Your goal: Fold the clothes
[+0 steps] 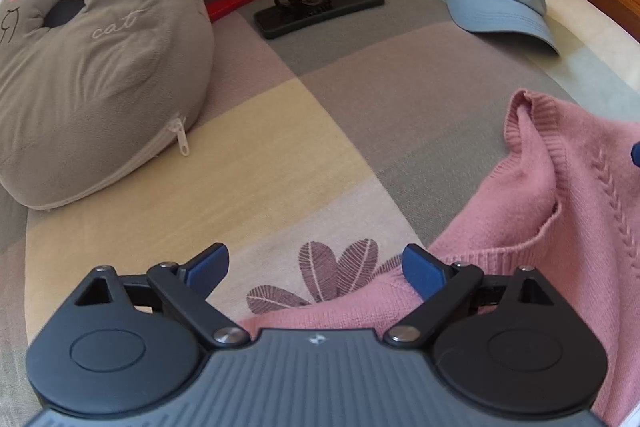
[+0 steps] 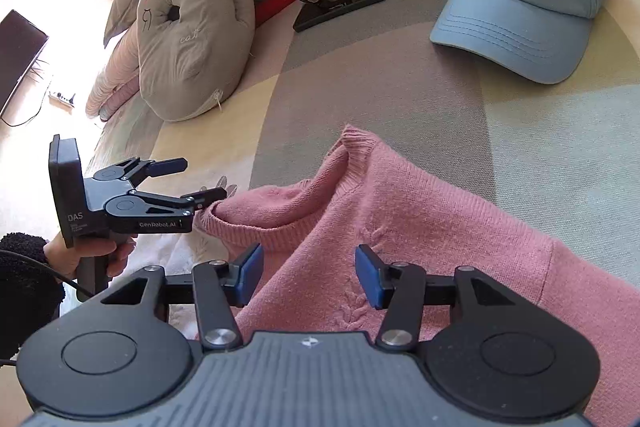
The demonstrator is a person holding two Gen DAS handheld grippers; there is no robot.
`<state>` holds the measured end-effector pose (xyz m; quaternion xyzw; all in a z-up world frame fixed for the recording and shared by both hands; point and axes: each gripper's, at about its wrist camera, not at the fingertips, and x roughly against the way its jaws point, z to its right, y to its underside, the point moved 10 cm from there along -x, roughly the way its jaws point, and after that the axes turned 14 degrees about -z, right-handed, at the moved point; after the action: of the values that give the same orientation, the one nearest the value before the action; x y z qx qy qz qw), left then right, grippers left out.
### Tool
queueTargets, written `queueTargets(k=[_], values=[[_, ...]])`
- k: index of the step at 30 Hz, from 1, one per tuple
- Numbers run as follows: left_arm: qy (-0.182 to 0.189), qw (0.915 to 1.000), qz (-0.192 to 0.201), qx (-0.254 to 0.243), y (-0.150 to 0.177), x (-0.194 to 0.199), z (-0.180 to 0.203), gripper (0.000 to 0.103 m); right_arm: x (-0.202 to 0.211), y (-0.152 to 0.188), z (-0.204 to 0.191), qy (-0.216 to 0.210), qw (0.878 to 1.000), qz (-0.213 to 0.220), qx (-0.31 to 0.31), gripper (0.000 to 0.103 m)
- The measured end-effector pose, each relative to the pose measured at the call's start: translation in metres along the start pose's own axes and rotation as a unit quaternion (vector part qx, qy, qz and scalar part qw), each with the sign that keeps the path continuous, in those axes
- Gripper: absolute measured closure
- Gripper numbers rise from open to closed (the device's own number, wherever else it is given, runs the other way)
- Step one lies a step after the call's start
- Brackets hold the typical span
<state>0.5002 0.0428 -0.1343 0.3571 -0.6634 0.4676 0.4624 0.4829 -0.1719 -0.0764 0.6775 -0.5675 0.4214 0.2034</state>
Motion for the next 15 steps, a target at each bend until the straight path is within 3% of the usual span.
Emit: queueTargets(k=[13,15], values=[[0.04,0.9946,-0.051,-0.082,0.042,0.011,0.027,0.011,-0.015,0.015,-0.008,-0.003,1.0,-0.023,0.005,0.045],[0.057,0.9909,-0.062,-0.104,0.042,0.012,0.033,0.018,-0.016,0.014,-0.011,-0.003,1.0,-0.023,0.011,0.045]])
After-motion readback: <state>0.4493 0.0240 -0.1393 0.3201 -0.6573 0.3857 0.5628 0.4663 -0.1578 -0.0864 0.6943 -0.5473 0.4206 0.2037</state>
